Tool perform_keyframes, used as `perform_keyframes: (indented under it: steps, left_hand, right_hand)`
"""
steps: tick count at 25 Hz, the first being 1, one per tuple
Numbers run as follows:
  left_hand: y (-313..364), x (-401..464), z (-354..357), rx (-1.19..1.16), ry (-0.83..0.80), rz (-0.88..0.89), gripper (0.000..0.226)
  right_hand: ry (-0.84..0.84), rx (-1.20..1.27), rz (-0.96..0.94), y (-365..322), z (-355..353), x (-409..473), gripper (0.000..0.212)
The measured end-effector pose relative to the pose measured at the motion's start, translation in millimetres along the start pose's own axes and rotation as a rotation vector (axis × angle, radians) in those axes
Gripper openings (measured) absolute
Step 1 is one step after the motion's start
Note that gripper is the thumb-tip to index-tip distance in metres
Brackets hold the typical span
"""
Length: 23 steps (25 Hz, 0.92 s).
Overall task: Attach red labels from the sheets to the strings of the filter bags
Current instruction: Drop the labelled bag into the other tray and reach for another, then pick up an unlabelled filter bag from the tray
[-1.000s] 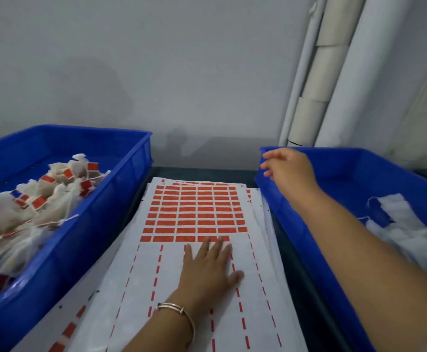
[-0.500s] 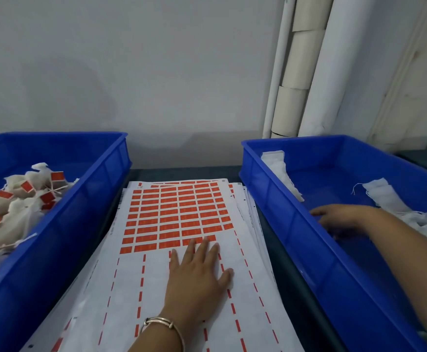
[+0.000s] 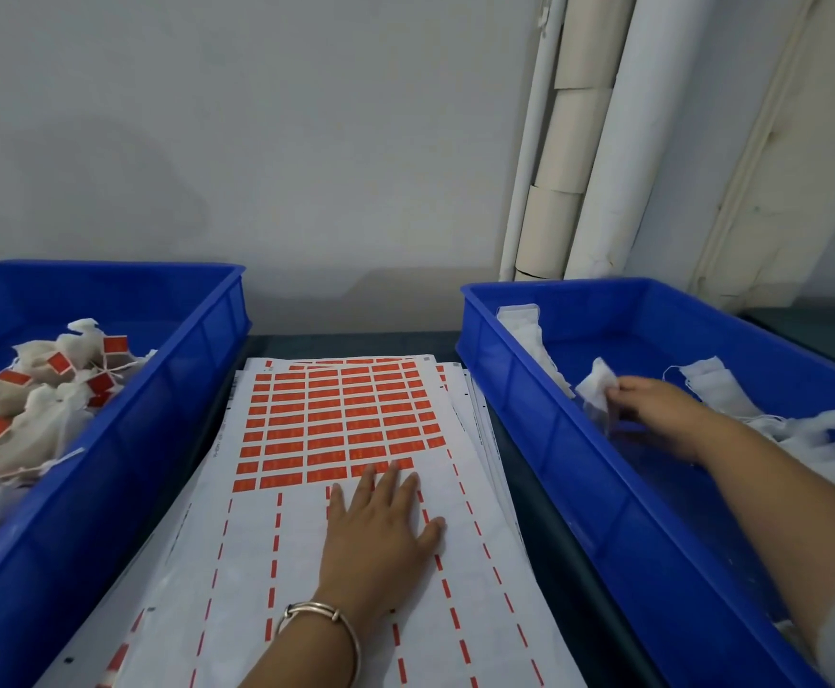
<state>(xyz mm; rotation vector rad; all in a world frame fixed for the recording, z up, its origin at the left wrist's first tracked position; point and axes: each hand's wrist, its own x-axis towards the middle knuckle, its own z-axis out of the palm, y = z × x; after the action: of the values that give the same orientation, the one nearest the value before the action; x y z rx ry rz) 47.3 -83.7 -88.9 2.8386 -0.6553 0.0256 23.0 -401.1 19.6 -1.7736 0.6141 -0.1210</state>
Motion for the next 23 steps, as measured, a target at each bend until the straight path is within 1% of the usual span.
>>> perform_keyframes:
  steps: [3,5,6,8,10,11,12,13,14,15,17,18,19,20,21,23]
  left_hand:
    - [0,0,0,-0.012,0.008,0.008,0.074]
    - [0,1,-3,-0.021,0.003,0.007,0.073]
    - [-1,1,-4,-0.027,0.006,0.005,0.072]
    - [-1,2,-5,-0.051,0.01,-0.003,0.07]
    - [-2,3,-8,-0.104,-0.005,-0.01,0.066]
    - [-3,5,-11,-0.147,-0.042,-0.005,0.063]
    - [-6,6,-17,-0.22,-0.107,0.0,0.061]
    - [-11,9,-26,-0.342,-0.172,-0.011,0.057]
    - [-19,11,-36,-0.503,-0.201,-0.043,0.05]
    - [-27,12,-47,-0.674,-0.181,-0.083,0.041]
    - [-45,11,-66,-0.994,-0.059,-0.167,0.021]
    - [-52,10,-73,-1.14,-0.009,-0.192,0.022]
    - [-59,9,-76,-1.253,0.025,-0.204,0.028]
    - [-64,6,-77,-1.327,0.041,-0.202,0.035]
    - [-66,3,-77,-1.348,0.04,-0.188,0.038]
    - [-64,0,-76,-1.264,0.012,-0.141,0.031]
  right_hand:
    - [0.05,0.304,-0.091,-26,0,-15,0.027]
    - [0.031,0.467,-0.168,-52,10,-29,0.022]
    - [-0.007,0.541,-0.201,-64,19,-36,0.02]
    - [-0.136,0.643,-0.248,-88,46,-51,0.019]
    - [-0.263,0.684,-0.251,-102,80,-65,0.021]
    - [-0.303,0.703,-0.233,-103,98,-70,0.025]
    - [-0.344,0.729,-0.2,-100,117,-73,0.029]
    - [-0.391,0.752,-0.156,-93,135,-74,0.034]
    - [-0.44,0.757,-0.108,-83,151,-74,0.039]
    - [-0.487,0.745,-0.058,-72,164,-73,0.042]
    - [-0.573,0.715,0.029,-49,185,-73,0.04]
    - [-0.595,0.703,0.056,-38,194,-73,0.038]
    - [-0.596,0.688,0.071,-27,202,-72,0.035]
    - [-0.586,0.673,0.083,-17,209,-69,0.033]
    - [-0.579,0.66,0.086,-7,215,-67,0.032]
    - [-0.589,0.66,0.102,8,224,-63,0.033]
